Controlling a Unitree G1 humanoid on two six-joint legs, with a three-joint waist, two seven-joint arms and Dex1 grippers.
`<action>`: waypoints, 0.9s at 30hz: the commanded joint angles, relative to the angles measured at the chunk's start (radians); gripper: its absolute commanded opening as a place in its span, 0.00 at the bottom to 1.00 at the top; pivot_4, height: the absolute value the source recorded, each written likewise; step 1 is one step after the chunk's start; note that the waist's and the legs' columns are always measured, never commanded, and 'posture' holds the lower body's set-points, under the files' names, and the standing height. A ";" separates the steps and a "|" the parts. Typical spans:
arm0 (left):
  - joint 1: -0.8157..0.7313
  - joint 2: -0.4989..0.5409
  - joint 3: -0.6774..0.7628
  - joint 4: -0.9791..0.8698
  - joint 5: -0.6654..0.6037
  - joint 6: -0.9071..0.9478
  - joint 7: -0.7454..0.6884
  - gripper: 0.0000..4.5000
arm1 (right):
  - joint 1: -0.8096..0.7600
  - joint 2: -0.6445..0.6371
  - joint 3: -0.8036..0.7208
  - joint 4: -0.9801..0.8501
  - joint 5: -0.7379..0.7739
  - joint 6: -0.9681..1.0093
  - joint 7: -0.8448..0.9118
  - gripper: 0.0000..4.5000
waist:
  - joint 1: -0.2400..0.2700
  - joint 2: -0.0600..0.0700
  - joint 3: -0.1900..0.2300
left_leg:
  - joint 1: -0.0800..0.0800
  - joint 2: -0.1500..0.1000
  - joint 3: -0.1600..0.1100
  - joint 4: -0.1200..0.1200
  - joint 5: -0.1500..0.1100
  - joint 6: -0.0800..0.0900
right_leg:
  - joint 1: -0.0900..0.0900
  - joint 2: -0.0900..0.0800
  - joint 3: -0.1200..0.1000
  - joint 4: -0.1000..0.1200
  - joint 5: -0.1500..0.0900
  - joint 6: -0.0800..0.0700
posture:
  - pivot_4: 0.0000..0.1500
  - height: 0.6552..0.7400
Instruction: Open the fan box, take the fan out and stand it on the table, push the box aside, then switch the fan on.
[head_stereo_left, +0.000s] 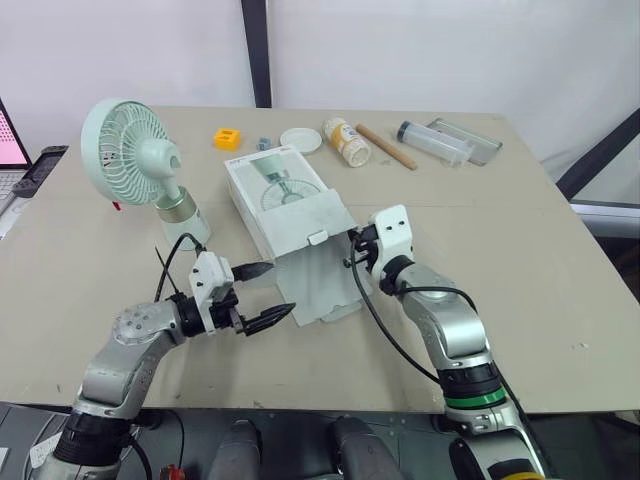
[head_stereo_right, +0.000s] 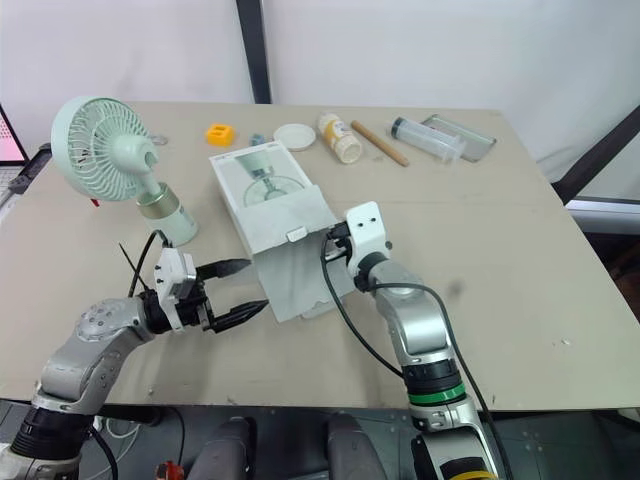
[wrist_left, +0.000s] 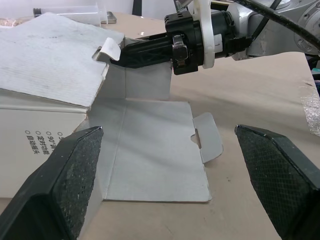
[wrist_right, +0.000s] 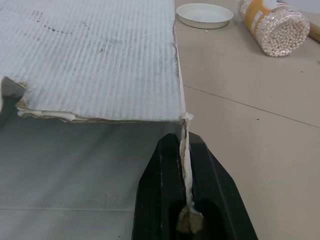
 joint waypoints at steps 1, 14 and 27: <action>-0.018 -0.001 0.000 -0.014 0.002 -0.024 -0.010 1.00 | -0.013 0.000 -0.019 -0.020 0.012 -0.015 0.008 0.01 | 0.000 0.000 0.000 | 0.000 0.000 0.000 0.000 0.000 0.000 | 0.000 0.000 0.000 0.000 0.000 0.000 | 1.00 1.00; -0.032 0.003 -0.006 0.003 0.014 -0.041 -0.039 1.00 | 0.143 -0.025 -0.097 -0.242 0.003 0.038 -0.048 0.01 | 0.002 0.000 0.000 | -0.001 -0.001 0.000 -0.001 0.000 0.000 | -0.001 -0.001 0.000 -0.001 -0.001 0.001 | 1.00 1.00; -0.082 -0.020 -0.035 -0.002 -0.012 -0.034 -0.091 1.00 | 0.289 -0.003 -0.324 -0.403 -0.019 0.092 -0.244 0.01 | 0.002 0.001 0.000 | -0.001 0.000 0.000 -0.002 0.000 0.000 | -0.001 0.000 0.000 -0.001 -0.002 0.002 | 1.00 1.00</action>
